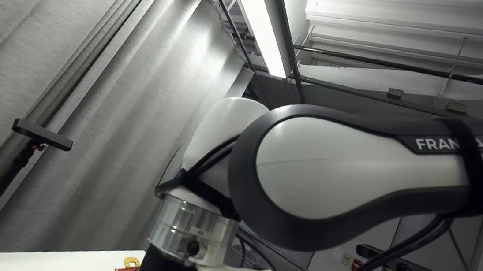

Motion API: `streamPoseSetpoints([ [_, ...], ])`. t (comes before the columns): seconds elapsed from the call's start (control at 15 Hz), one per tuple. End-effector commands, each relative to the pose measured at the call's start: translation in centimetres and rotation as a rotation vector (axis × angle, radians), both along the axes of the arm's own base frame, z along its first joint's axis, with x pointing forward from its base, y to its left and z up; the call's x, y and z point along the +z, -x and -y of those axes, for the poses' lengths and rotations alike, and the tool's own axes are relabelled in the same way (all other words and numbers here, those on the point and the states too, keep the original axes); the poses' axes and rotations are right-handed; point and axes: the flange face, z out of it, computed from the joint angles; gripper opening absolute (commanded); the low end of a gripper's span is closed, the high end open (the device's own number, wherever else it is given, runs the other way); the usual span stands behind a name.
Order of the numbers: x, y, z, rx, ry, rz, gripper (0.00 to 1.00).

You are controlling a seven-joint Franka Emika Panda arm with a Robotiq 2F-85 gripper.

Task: Pour the contents of the small bowl into the other small bowl

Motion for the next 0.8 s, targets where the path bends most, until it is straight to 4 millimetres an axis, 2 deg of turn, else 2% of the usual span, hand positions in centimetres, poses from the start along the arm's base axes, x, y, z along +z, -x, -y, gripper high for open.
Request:
streamPoseSetpoints([
  [0.0, 0.0, -0.6, 0.5, -0.007, 0.001, 0.001, 1.00],
  [0.33, -0.6, -2.4, 3.2, -0.066, 0.008, 0.011, 1.00],
  [0.73, -2.7, -6.0, 10.2, -0.207, 0.068, 0.072, 1.00],
])
